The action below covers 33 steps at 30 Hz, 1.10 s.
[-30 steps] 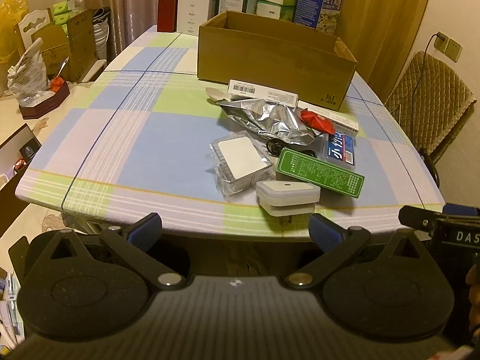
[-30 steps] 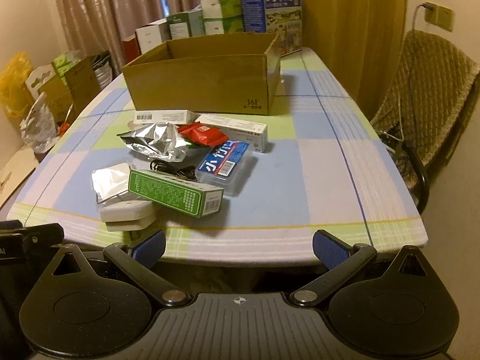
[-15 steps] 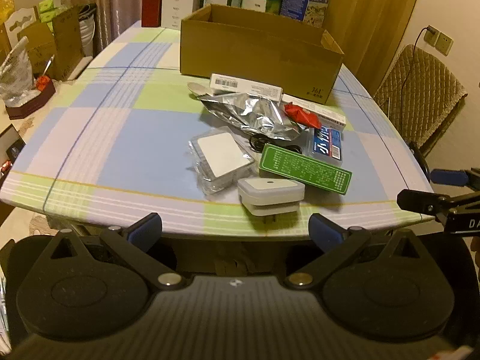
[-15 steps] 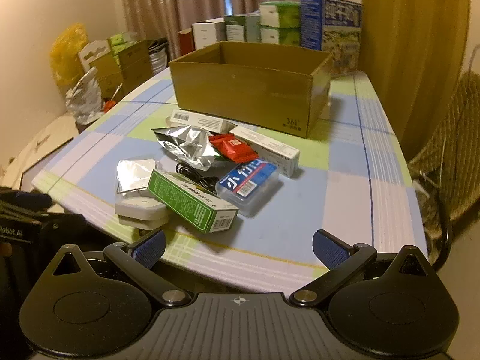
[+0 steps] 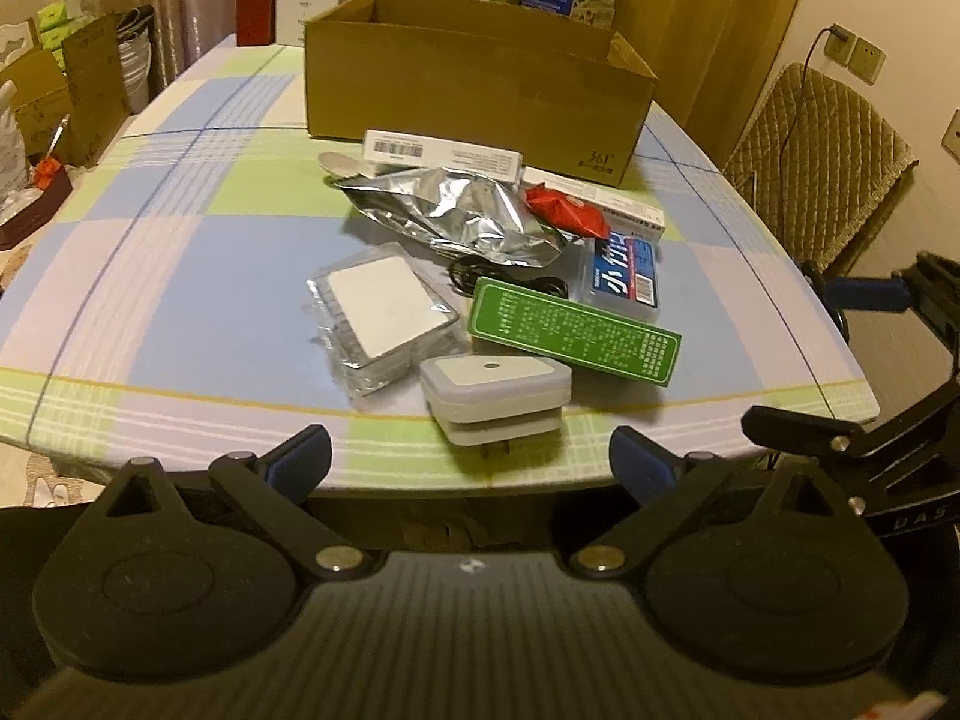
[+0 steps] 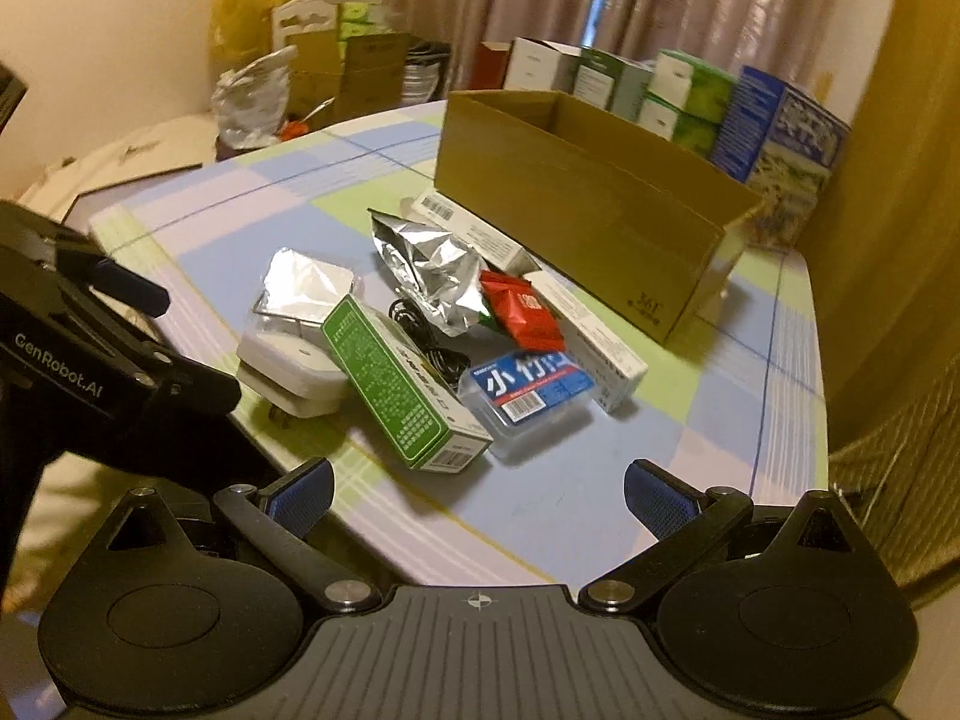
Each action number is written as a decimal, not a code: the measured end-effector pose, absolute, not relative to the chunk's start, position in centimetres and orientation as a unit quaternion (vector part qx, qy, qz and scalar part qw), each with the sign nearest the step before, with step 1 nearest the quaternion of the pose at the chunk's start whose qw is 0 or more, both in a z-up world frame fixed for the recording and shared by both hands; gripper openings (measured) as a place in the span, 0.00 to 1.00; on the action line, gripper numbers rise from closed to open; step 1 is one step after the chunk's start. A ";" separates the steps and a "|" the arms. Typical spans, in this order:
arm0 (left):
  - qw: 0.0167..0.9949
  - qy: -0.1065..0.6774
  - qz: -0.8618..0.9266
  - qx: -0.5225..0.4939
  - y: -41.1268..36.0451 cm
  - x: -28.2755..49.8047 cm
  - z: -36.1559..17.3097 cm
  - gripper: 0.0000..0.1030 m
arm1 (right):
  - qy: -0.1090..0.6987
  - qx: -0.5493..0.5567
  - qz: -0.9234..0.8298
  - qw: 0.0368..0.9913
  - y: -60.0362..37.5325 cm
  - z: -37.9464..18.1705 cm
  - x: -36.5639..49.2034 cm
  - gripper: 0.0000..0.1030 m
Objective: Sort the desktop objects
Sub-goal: 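Move both tools toward the items on the table, then grasp the white night light with the left tool while the right tool grasps the green box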
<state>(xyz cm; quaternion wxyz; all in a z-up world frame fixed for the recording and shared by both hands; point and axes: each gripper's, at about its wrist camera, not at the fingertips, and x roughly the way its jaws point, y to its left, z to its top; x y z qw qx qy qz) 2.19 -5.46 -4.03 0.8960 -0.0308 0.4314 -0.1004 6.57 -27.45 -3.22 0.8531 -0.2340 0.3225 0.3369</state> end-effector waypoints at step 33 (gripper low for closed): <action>0.890 0.447 -0.091 -0.018 -7.6 6.9 -8.2 0.63 | 0.300 -0.353 0.422 0.780 -23.4 -7.8 10.6 0.72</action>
